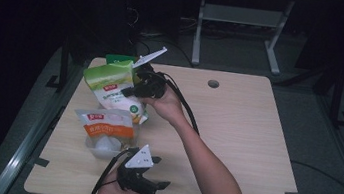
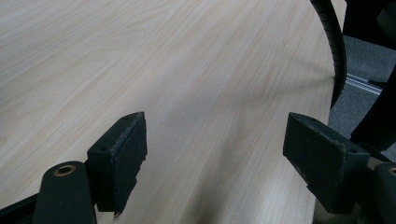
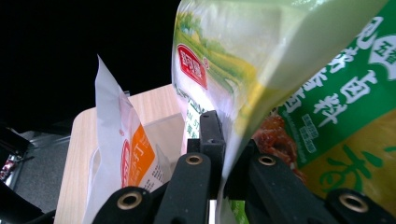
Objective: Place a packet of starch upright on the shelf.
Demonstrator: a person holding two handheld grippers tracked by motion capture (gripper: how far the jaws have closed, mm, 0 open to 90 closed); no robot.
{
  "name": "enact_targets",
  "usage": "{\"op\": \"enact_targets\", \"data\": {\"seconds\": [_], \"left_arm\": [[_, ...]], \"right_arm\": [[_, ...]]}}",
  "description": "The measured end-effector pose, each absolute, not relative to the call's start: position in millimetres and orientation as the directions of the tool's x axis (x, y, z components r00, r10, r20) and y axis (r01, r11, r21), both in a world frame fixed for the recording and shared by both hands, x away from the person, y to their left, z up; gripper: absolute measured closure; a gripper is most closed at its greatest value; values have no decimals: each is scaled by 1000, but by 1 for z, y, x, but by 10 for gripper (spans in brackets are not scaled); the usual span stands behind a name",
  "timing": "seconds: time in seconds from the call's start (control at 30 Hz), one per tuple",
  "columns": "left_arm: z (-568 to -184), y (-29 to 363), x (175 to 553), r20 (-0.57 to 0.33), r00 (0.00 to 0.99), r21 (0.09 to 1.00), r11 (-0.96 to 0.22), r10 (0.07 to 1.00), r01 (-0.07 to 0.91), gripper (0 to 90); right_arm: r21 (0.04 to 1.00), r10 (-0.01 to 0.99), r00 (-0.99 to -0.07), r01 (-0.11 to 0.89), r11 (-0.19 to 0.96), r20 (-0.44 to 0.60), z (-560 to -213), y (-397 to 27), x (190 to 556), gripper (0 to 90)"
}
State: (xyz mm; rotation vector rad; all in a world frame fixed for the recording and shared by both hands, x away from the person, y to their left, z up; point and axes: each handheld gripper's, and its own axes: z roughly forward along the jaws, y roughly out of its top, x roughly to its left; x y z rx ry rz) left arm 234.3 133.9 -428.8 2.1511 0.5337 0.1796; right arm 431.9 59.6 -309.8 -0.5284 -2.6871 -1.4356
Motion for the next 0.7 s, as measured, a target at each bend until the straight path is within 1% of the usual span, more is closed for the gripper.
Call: {"op": "enact_targets", "data": {"seconds": [0.27, 0.7], "left_arm": [[-429, 133, 234, -60, 898, 795, -524, 435, 307, 214], [-430, 133, 233, -79, 893, 797, -510, 442, 323, 214]], "right_arm": [[796, 261, -941, 323, 511, 214, -318, 71, 432, 888], [785, 259, -934, 347, 512, 245, -339, 84, 433, 888]]}}
